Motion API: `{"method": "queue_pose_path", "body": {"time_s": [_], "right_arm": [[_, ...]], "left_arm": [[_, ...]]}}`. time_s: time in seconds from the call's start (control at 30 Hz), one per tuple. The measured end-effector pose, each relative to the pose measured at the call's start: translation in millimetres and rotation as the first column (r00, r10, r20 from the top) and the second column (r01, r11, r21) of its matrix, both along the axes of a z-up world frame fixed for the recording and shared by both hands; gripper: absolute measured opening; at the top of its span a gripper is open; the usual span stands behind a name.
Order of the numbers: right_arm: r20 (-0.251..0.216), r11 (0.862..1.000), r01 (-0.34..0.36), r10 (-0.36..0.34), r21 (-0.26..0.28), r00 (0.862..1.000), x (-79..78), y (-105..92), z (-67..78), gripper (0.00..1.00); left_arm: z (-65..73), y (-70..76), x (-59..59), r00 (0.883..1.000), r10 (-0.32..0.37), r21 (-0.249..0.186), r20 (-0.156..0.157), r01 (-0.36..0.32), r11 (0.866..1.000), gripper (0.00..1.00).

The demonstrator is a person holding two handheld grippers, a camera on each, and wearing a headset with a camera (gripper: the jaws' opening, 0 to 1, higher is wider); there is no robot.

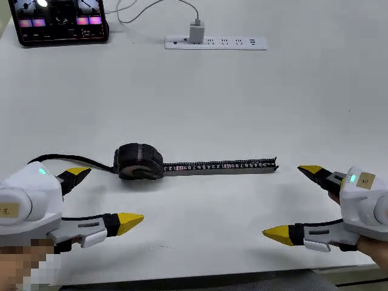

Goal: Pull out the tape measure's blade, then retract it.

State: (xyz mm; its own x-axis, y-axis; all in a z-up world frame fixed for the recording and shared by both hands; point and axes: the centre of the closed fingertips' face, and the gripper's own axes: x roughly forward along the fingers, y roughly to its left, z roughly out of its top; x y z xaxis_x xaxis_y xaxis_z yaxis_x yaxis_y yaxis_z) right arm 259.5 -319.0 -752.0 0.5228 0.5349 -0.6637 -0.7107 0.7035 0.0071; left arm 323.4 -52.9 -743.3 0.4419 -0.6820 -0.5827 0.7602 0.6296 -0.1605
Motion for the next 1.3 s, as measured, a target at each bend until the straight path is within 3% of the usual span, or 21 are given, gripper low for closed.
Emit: {"method": "queue_pose_path", "body": {"time_s": [0.63,1.0,1.3], "right_arm": [[0.000,1.000,0.004,-0.004,0.001,1.000,1.8,-2.6,-0.8,0.91],[0.001,1.000,0.009,-0.009,-0.004,1.000,3.6,-6.6,-1.5,0.91],[0.003,1.000,0.008,-0.008,-0.005,1.000,4.4,-6.2,-2.4,0.91]], "left_arm": [[0.8,-23.0,19.8,0.997,0.062,-0.051,-0.035,-0.064,0.997,0.85],[0.5,-36.6,19.3,0.997,0.055,-0.071,-0.048,-0.058,0.996,0.84],[-0.1,-35.2,23.3,0.994,0.096,-0.072,-0.051,-0.099,0.992,0.81]]}}
